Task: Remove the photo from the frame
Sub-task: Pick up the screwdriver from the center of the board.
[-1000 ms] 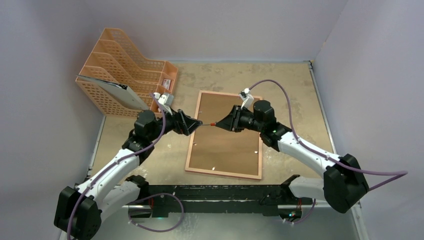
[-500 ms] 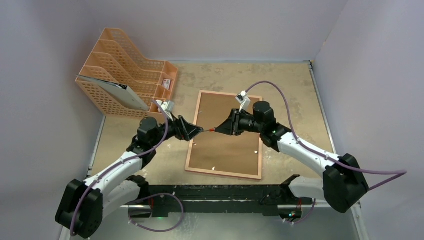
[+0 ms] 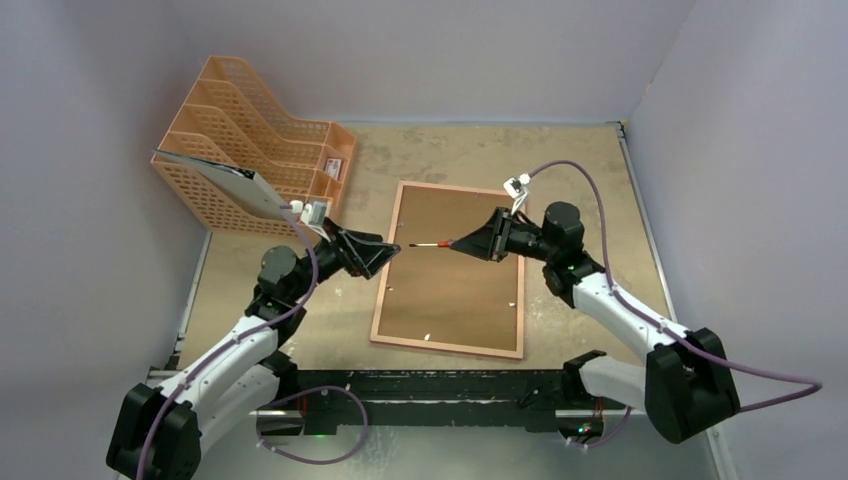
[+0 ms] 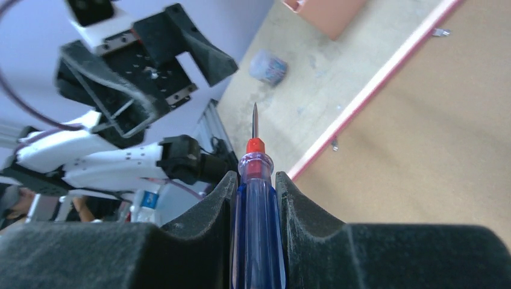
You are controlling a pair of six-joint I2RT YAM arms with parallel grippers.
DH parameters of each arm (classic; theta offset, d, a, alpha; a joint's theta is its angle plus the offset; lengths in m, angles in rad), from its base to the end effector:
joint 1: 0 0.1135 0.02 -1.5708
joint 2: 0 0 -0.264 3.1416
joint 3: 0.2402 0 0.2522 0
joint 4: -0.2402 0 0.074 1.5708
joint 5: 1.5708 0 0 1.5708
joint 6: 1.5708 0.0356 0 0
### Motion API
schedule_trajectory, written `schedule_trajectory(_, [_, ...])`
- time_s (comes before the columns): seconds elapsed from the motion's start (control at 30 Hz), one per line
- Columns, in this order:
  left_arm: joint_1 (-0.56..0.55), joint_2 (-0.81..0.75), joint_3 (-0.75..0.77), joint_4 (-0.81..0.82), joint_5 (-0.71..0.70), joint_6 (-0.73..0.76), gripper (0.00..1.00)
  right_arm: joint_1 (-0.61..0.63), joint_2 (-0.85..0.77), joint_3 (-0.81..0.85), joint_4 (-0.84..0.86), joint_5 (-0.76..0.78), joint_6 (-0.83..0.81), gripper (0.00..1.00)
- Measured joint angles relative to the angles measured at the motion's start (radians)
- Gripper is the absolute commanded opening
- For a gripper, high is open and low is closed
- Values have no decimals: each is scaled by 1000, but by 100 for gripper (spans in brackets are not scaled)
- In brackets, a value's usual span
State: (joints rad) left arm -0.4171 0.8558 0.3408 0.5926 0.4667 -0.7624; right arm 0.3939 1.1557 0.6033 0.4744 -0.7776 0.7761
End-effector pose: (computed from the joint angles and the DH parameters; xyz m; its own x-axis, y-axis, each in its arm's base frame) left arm 0.1719 -0.0937 0.2526 -0.4819 -0.4611 -0.7451 0.6072 0.4374 -0.6633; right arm 0.2237 0.1200 0.2699 -0.6954 0.2516 -0.6732 -0.6057 0.2990 0.7374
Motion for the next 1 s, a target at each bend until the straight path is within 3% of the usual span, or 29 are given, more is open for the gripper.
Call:
schedule_trajectory(0.17, [17,47,-68,218,5,-151,83,-12,-11,-92,246,-50,172,0])
schedule_trajectory(0.47, [18,375,-151,767,40,-497,70,-5,10,-187,586,-61,401,0])
schedule_trajectory(0.67, [0,436,-151,848,53,-588,52,19,63,-187,700,-59,476,0])
schedule_trajectory(0.9, [-11,409,-150,865,61,-588,36,58,141,-187,770,-52,523,0])
schedule_trajectory(1.0, [-11,379,-150,868,68,-587,34,64,159,-187,799,-51,539,0])
